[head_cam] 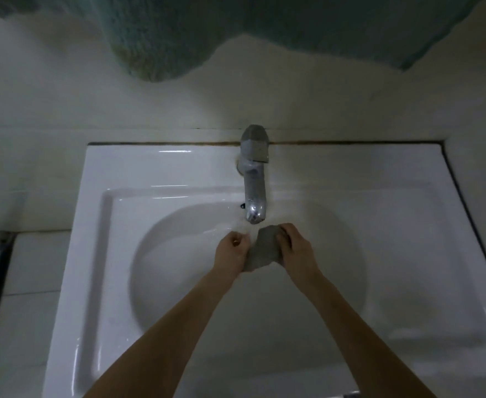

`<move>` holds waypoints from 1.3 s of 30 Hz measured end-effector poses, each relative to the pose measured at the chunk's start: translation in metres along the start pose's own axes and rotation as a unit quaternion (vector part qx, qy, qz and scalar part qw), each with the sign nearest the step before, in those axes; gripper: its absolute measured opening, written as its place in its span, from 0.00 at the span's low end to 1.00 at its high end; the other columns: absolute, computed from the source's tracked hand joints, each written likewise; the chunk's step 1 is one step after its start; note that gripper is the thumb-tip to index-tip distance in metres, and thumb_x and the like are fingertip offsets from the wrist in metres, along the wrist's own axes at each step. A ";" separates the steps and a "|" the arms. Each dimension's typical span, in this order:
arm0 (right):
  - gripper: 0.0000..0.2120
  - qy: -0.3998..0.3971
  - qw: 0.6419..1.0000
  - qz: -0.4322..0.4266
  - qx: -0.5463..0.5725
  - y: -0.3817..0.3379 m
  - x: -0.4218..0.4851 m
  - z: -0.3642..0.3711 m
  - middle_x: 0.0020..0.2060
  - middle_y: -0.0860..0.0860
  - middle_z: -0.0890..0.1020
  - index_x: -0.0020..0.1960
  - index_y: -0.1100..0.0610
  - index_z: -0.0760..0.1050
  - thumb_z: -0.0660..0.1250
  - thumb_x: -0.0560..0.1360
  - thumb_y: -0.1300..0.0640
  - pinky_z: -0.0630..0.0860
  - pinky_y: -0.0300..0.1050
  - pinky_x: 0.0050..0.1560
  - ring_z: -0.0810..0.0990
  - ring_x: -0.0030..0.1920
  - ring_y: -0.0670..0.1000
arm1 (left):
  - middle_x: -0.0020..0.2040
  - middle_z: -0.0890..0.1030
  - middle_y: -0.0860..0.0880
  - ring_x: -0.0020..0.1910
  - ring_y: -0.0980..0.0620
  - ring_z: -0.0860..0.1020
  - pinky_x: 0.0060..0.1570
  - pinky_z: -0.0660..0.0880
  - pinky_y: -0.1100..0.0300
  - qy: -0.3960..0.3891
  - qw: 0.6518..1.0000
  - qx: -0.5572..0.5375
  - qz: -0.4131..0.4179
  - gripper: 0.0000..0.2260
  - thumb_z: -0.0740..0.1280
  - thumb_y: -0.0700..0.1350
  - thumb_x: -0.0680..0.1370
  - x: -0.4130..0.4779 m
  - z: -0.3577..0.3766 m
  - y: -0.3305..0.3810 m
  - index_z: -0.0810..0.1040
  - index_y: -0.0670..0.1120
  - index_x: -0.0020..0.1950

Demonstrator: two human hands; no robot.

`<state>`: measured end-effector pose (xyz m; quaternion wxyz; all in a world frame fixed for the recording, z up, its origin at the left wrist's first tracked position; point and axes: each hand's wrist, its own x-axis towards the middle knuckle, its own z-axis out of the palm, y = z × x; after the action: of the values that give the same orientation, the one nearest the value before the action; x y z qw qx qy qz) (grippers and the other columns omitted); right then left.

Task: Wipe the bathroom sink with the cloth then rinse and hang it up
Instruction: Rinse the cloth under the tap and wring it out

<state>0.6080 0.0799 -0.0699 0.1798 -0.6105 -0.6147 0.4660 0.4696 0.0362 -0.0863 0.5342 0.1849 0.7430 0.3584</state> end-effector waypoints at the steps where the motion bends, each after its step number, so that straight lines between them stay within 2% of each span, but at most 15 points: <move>1: 0.04 -0.001 1.000 0.006 -0.013 0.006 0.000 -0.005 0.39 0.53 0.78 0.53 0.58 0.74 0.63 0.79 0.61 0.74 0.42 0.33 0.76 0.35 0.50 | 0.32 0.73 0.49 0.33 0.50 0.72 0.28 0.67 0.68 0.014 0.999 0.038 0.028 0.12 0.63 0.41 0.78 0.000 0.001 0.000 0.69 0.47 0.35; 3: 0.11 0.005 0.997 0.077 0.029 0.017 0.000 -0.009 0.42 0.52 0.79 0.56 0.56 0.73 0.68 0.76 0.60 0.78 0.44 0.36 0.79 0.40 0.52 | 0.31 0.73 0.52 0.31 0.56 0.70 0.28 0.66 0.71 0.028 0.996 0.060 0.057 0.10 0.66 0.40 0.76 0.000 -0.001 -0.001 0.71 0.46 0.36; 5: 0.15 -0.013 0.969 0.180 0.167 0.020 0.002 -0.004 0.45 0.55 0.81 0.59 0.60 0.73 0.70 0.74 0.62 0.80 0.45 0.37 0.82 0.42 0.55 | 0.33 0.76 0.51 0.32 0.57 0.73 0.29 0.67 0.74 0.049 0.996 0.046 0.051 0.07 0.69 0.44 0.75 -0.001 -0.008 -0.002 0.76 0.45 0.39; 7: 0.13 -0.081 0.936 0.233 0.252 0.015 0.003 0.010 0.43 0.60 0.81 0.58 0.68 0.76 0.66 0.74 0.66 0.77 0.43 0.33 0.80 0.39 0.56 | 0.33 0.79 0.51 0.32 0.56 0.75 0.31 0.69 0.72 0.081 0.995 0.033 0.037 0.09 0.72 0.49 0.74 -0.002 -0.022 -0.006 0.80 0.45 0.38; 9: 0.12 -0.132 0.909 0.261 0.297 0.005 0.003 0.032 0.39 0.59 0.82 0.55 0.67 0.79 0.60 0.76 0.67 0.76 0.42 0.32 0.80 0.36 0.55 | 0.32 0.80 0.50 0.33 0.55 0.76 0.35 0.71 0.65 0.107 0.993 0.027 0.032 0.11 0.71 0.51 0.74 -0.003 -0.041 -0.011 0.81 0.44 0.37; 12: 0.14 -0.137 0.879 0.296 0.349 -0.010 0.004 0.068 0.45 0.59 0.83 0.54 0.61 0.80 0.59 0.78 0.55 0.80 0.46 0.39 0.84 0.44 0.59 | 0.32 0.79 0.48 0.34 0.53 0.75 0.37 0.72 0.60 0.146 0.989 0.011 0.016 0.15 0.68 0.53 0.75 -0.006 -0.067 -0.020 0.79 0.41 0.37; 14: 0.18 -0.106 0.906 0.282 0.298 -0.014 0.004 0.086 0.49 0.56 0.84 0.56 0.56 0.79 0.68 0.73 0.45 0.82 0.50 0.42 0.84 0.48 0.58 | 0.32 0.77 0.46 0.33 0.51 0.74 0.38 0.72 0.57 0.176 0.984 0.003 0.010 0.17 0.67 0.53 0.76 -0.007 -0.075 -0.024 0.77 0.39 0.38; 16: 0.21 -0.066 0.937 0.246 0.239 -0.015 0.003 0.090 0.46 0.52 0.84 0.53 0.53 0.78 0.70 0.69 0.39 0.82 0.49 0.44 0.84 0.46 0.53 | 0.33 0.77 0.45 0.33 0.51 0.74 0.37 0.71 0.57 0.183 0.983 0.015 0.009 0.18 0.66 0.53 0.77 -0.008 -0.074 -0.025 0.77 0.37 0.40; 21: 0.14 0.019 0.977 0.150 0.147 -0.001 0.006 0.052 0.33 0.51 0.77 0.40 0.61 0.73 0.64 0.78 0.51 0.71 0.39 0.33 0.75 0.35 0.48 | 0.30 0.73 0.48 0.31 0.54 0.70 0.34 0.68 0.60 0.155 0.987 0.033 0.019 0.18 0.64 0.52 0.78 -0.007 -0.035 -0.016 0.73 0.42 0.33; 25: 0.13 0.073 0.979 0.129 0.138 0.017 0.009 0.010 0.34 0.52 0.80 0.42 0.61 0.78 0.67 0.76 0.50 0.75 0.41 0.37 0.78 0.35 0.49 | 0.28 0.69 0.48 0.29 0.53 0.66 0.31 0.65 0.60 0.113 0.994 0.009 0.003 0.18 0.62 0.48 0.79 -0.005 0.007 -0.007 0.67 0.45 0.30; 29: 0.13 0.093 0.978 0.130 0.132 0.025 0.011 -0.011 0.36 0.53 0.81 0.41 0.59 0.78 0.67 0.76 0.49 0.78 0.46 0.39 0.80 0.38 0.52 | 0.35 0.76 0.44 0.36 0.49 0.73 0.35 0.70 0.59 0.078 0.996 -0.027 -0.024 0.15 0.62 0.46 0.79 -0.001 0.026 -0.005 0.77 0.35 0.40; 32: 0.16 0.087 0.978 0.123 0.144 0.014 0.008 -0.005 0.35 0.55 0.80 0.42 0.64 0.76 0.65 0.77 0.50 0.75 0.45 0.38 0.78 0.37 0.52 | 0.36 0.78 0.45 0.37 0.48 0.74 0.40 0.72 0.56 0.091 0.995 -0.032 -0.041 0.17 0.61 0.51 0.79 0.000 0.017 -0.003 0.77 0.40 0.39; 34: 0.16 0.068 0.979 0.103 0.162 -0.001 -0.002 0.014 0.33 0.55 0.77 0.41 0.65 0.73 0.66 0.78 0.52 0.72 0.41 0.35 0.75 0.34 0.49 | 0.40 0.81 0.45 0.41 0.47 0.78 0.46 0.75 0.54 0.093 0.989 -0.096 -0.067 0.16 0.62 0.54 0.78 0.001 0.009 -0.007 0.80 0.43 0.43; 36: 0.15 0.028 0.983 0.060 0.169 -0.017 -0.018 0.041 0.32 0.55 0.78 0.40 0.63 0.73 0.68 0.77 0.51 0.73 0.38 0.34 0.75 0.33 0.47 | 0.42 0.83 0.44 0.43 0.45 0.81 0.50 0.78 0.52 0.048 0.973 -0.199 -0.105 0.18 0.66 0.58 0.74 0.002 0.004 -0.010 0.82 0.44 0.46; 39: 0.15 0.038 0.995 0.008 0.090 -0.019 -0.028 0.074 0.29 0.49 0.78 0.34 0.53 0.71 0.69 0.75 0.48 0.74 0.39 0.35 0.77 0.31 0.45 | 0.33 0.80 0.43 0.35 0.45 0.80 0.39 0.79 0.56 0.011 0.946 -0.304 -0.113 0.15 0.66 0.55 0.74 0.002 0.006 -0.014 0.79 0.42 0.40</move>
<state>0.5438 0.0311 -0.0818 0.2533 -0.6139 -0.5580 0.4975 0.4760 0.0300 -0.0986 0.5937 -0.0760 0.6205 0.5067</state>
